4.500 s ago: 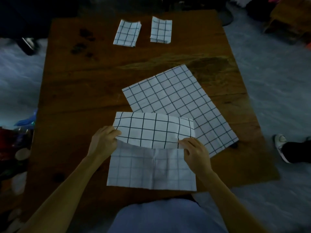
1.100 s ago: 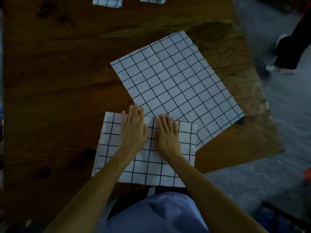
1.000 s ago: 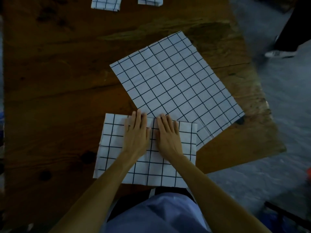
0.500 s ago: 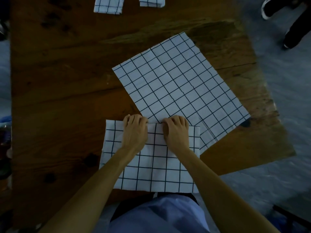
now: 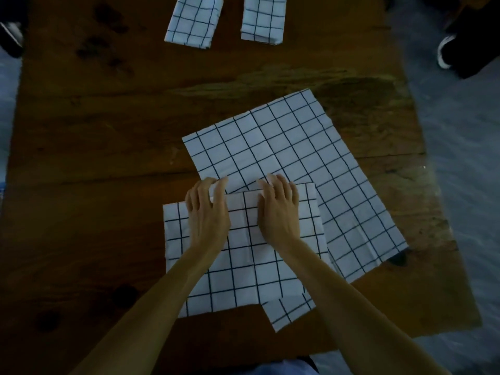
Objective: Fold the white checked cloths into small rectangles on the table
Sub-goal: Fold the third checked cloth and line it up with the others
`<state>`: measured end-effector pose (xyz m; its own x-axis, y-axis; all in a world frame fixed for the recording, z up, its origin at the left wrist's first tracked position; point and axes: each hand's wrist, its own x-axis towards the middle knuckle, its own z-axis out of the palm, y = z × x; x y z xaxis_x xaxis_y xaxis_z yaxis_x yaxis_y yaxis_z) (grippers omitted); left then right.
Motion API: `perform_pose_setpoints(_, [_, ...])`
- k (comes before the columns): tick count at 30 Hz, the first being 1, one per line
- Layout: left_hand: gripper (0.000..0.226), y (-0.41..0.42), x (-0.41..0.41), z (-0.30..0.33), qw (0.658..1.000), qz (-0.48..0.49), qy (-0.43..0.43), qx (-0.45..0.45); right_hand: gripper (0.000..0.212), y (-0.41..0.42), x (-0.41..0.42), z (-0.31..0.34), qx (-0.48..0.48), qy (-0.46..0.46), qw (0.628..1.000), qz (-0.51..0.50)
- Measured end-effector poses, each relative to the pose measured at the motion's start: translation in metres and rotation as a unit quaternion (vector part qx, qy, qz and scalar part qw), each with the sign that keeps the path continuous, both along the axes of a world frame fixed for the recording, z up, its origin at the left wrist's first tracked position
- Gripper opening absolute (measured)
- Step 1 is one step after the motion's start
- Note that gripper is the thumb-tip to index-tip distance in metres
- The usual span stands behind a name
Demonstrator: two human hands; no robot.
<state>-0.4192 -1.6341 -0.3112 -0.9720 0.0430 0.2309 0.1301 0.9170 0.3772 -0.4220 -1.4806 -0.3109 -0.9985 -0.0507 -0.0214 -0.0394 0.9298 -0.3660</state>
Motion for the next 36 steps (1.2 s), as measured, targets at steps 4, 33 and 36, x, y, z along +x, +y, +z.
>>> perform_pose_setpoints(4, [0.045, 0.012, 0.015, -0.012, 0.998, -0.038, -0.055, 0.019, 0.051, -0.009, 0.021, -0.014, -0.018, -0.035, 0.994, 0.105])
perform_pose_setpoints(33, [0.065, -0.065, 0.032, -0.016, 0.965, 0.022, -0.242, -0.099, 0.063, 0.041, 0.011, -0.02, 0.076, -0.108, 0.991, 0.034])
perform_pose_setpoints(36, [0.066, -0.064, 0.03, -0.012, 0.96, 0.043, -0.256, -0.104, 0.062, 0.052, 0.012, -0.019, 0.073, -0.115, 0.991, 0.016])
